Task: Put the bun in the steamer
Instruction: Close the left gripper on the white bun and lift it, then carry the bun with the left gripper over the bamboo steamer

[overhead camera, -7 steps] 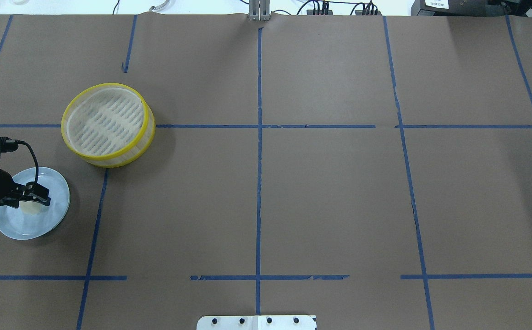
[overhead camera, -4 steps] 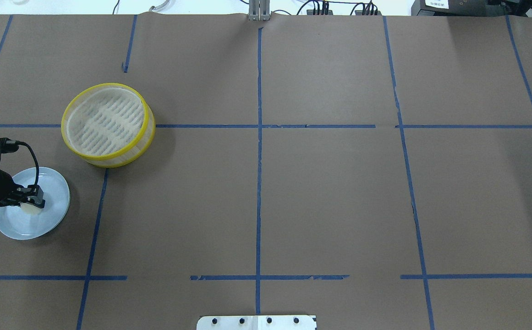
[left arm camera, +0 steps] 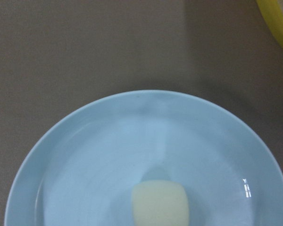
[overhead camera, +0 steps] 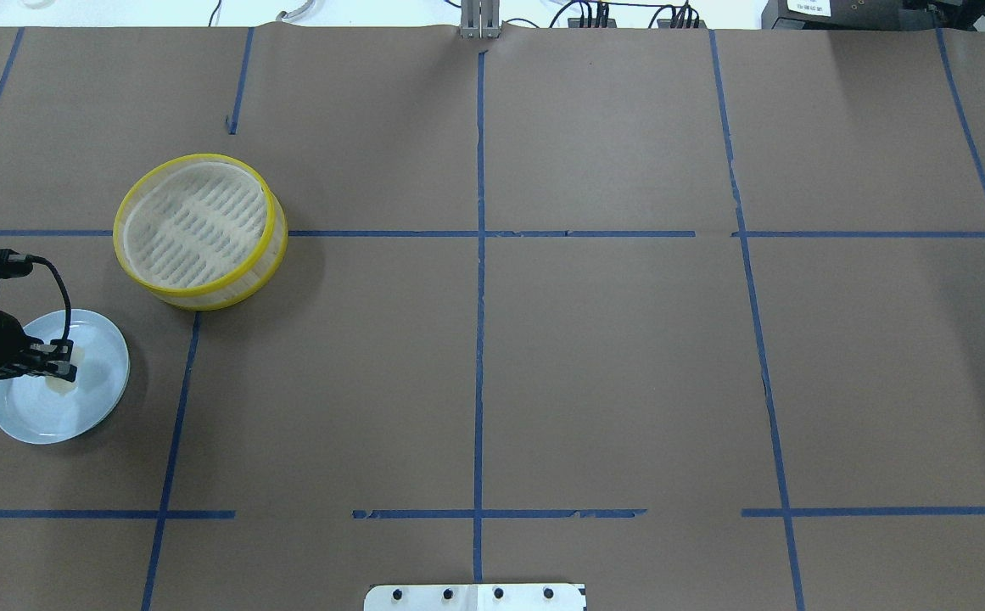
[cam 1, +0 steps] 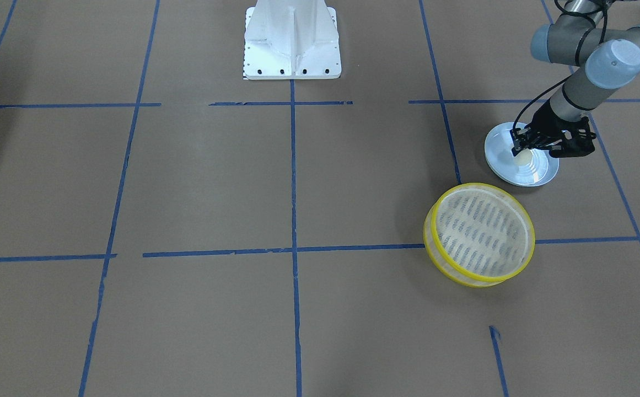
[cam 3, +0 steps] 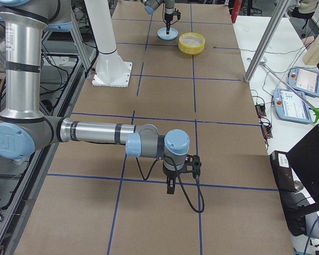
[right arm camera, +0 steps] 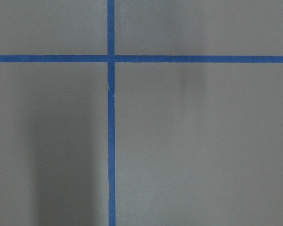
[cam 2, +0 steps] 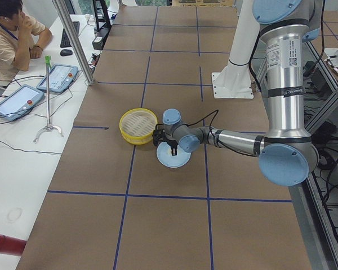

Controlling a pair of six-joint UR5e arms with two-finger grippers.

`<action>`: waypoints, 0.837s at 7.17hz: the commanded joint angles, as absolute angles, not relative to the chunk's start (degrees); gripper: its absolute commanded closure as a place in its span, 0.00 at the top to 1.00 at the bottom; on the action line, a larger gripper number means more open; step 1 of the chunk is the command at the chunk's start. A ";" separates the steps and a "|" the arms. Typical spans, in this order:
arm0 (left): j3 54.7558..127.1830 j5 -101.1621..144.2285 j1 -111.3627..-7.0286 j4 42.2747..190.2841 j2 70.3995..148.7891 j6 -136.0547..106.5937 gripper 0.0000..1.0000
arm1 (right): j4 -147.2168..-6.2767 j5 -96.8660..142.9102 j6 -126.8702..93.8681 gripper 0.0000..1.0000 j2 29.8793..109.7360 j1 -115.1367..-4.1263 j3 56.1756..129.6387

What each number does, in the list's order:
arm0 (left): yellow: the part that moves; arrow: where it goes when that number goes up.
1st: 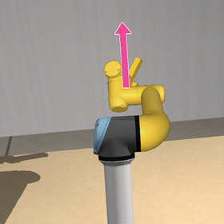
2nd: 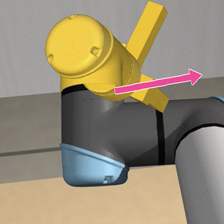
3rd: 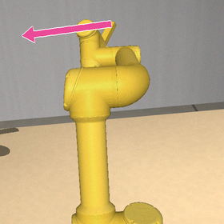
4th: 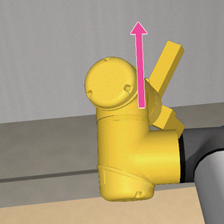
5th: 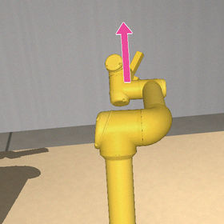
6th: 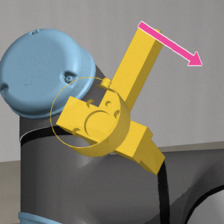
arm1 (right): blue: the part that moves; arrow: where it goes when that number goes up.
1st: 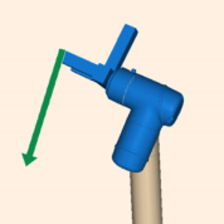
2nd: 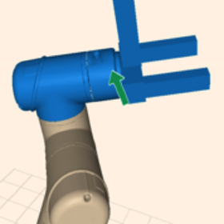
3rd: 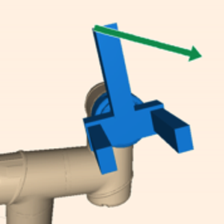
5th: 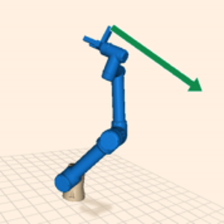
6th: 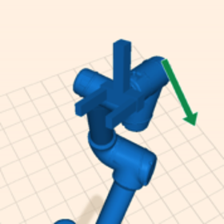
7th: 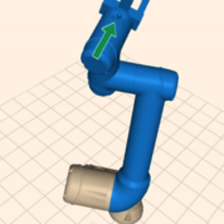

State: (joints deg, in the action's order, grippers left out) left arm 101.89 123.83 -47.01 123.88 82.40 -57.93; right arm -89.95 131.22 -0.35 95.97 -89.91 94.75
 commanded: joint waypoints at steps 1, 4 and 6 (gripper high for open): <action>108.17 124.01 -48.68 123.58 80.86 -58.10 0.08 | -89.91 131.22 -0.35 1.00 95.98 -89.91 94.75; 107.50 123.93 -53.17 123.14 86.90 -58.10 0.13 | -90.00 131.22 -0.35 1.00 95.98 -89.91 94.75; 104.60 123.84 -55.62 118.77 94.35 -57.92 0.12 | -90.00 131.22 -0.35 1.00 95.98 -89.91 94.75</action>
State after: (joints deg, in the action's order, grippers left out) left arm 106.16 123.87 -54.16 121.42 89.96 -58.01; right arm -89.96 131.22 -0.35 95.98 -89.91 94.75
